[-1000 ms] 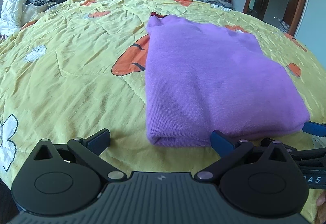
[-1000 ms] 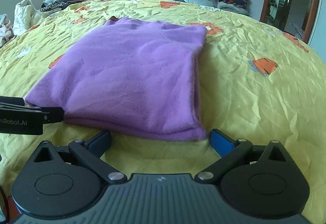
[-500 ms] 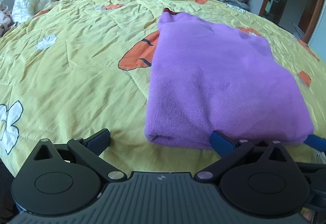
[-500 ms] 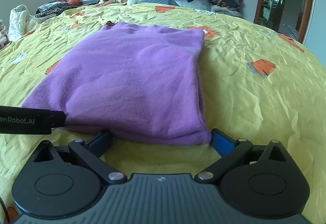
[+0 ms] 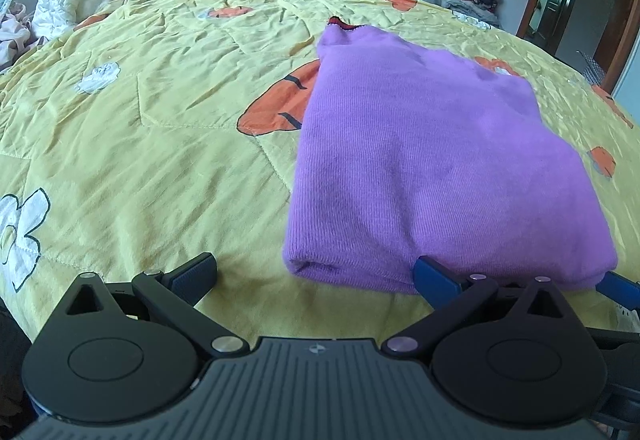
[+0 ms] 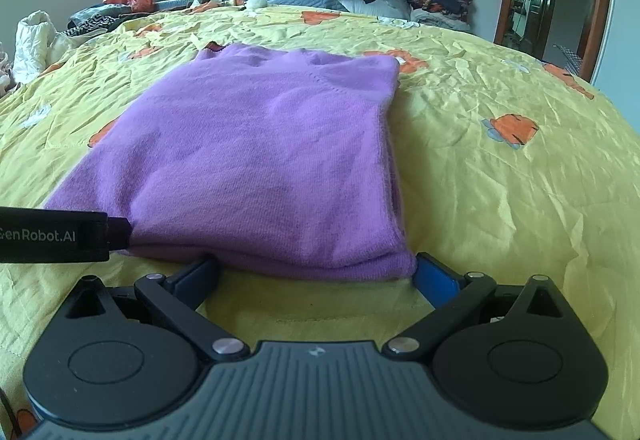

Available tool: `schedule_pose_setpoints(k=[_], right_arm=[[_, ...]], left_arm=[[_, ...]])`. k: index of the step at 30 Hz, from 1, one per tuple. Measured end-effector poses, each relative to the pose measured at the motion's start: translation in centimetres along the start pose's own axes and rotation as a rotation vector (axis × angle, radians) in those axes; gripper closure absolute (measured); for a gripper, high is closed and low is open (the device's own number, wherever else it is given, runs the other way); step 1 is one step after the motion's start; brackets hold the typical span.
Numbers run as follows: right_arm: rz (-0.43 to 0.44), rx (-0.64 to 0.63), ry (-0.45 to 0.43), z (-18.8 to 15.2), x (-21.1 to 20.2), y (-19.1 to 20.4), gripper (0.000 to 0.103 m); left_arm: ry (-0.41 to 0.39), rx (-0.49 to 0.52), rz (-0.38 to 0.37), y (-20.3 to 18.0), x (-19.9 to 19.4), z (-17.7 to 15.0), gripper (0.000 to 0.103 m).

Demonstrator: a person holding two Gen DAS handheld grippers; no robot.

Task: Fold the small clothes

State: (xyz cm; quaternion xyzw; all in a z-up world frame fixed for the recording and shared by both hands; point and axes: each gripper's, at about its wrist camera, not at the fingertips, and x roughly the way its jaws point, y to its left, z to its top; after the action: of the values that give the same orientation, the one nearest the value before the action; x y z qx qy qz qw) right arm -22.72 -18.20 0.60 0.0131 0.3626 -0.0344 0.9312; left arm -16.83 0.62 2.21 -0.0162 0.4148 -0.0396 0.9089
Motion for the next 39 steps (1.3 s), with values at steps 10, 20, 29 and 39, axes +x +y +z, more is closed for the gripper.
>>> schedule_pose_setpoints(k=[10, 20, 29, 39], right_arm=[[0.0, -0.001, 0.0, 0.05, -0.01, 0.03, 0.0], [-0.001, 0.0, -0.001, 0.05, 0.01, 0.07, 0.0], [-0.001, 0.001, -0.001, 0.06, -0.01, 0.16, 0.0], [-0.001, 0.001, -0.002, 0.04, -0.01, 0.11, 0.0]], left_arm=[[-0.02, 0.005, -0.015, 0.02, 0.23, 0.03, 0.0], [-0.026, 0.035, -0.031, -0.03, 0.39, 0.1, 0.0], [-0.028, 0.037, -0.031, -0.08, 0.38, 0.05, 0.0], [-0.027, 0.042, -0.036, -0.12, 0.39, 0.06, 0.0]])
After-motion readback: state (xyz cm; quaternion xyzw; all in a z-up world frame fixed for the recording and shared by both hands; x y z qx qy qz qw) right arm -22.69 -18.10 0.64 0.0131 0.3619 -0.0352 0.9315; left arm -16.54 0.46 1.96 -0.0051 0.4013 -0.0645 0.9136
